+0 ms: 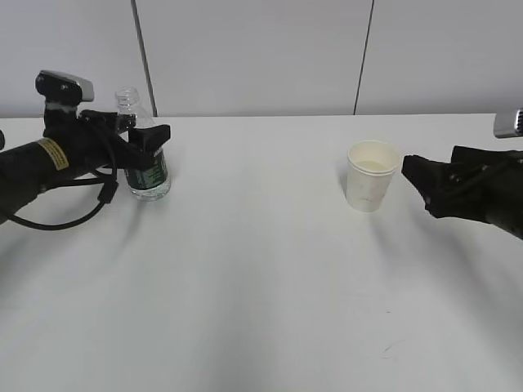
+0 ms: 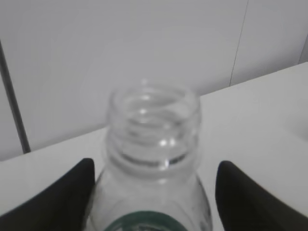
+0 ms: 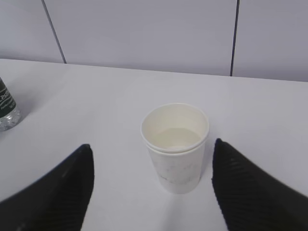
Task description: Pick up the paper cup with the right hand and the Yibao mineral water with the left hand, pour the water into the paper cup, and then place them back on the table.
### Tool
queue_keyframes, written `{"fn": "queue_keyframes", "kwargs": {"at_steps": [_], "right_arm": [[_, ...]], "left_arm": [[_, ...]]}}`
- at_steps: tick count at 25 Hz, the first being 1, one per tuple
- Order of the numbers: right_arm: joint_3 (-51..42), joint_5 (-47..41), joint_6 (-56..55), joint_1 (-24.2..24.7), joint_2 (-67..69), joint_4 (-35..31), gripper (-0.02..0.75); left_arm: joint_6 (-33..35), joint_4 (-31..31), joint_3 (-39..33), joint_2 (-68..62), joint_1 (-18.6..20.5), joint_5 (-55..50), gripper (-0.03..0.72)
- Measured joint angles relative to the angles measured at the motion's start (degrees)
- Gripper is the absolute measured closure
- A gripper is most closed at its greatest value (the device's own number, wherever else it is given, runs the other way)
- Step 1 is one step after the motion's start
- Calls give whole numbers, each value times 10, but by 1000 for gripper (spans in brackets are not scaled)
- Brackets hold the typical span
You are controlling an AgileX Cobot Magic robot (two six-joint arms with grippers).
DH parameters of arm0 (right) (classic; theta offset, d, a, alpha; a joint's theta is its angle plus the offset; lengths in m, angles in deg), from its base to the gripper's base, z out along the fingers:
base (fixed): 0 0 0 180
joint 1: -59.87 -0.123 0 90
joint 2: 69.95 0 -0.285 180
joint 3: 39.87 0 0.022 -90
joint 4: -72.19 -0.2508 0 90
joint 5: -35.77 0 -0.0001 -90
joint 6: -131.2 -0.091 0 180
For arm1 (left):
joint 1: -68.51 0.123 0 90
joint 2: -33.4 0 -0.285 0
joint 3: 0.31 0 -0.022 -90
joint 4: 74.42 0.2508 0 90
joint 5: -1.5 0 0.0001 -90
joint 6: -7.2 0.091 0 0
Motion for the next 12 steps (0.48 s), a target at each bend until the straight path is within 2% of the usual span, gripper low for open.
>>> {"fn": "queue_keyframes", "kwargs": {"at_steps": [5,12], "right_arm": [[-1,-14,0,0,-29,0,142],[17,-78,0,0,-66,0,143]], "left_arm": [[-9,1,-5,34,0,-16,207],[-27,2,-9,89,0,-56,207]]}}
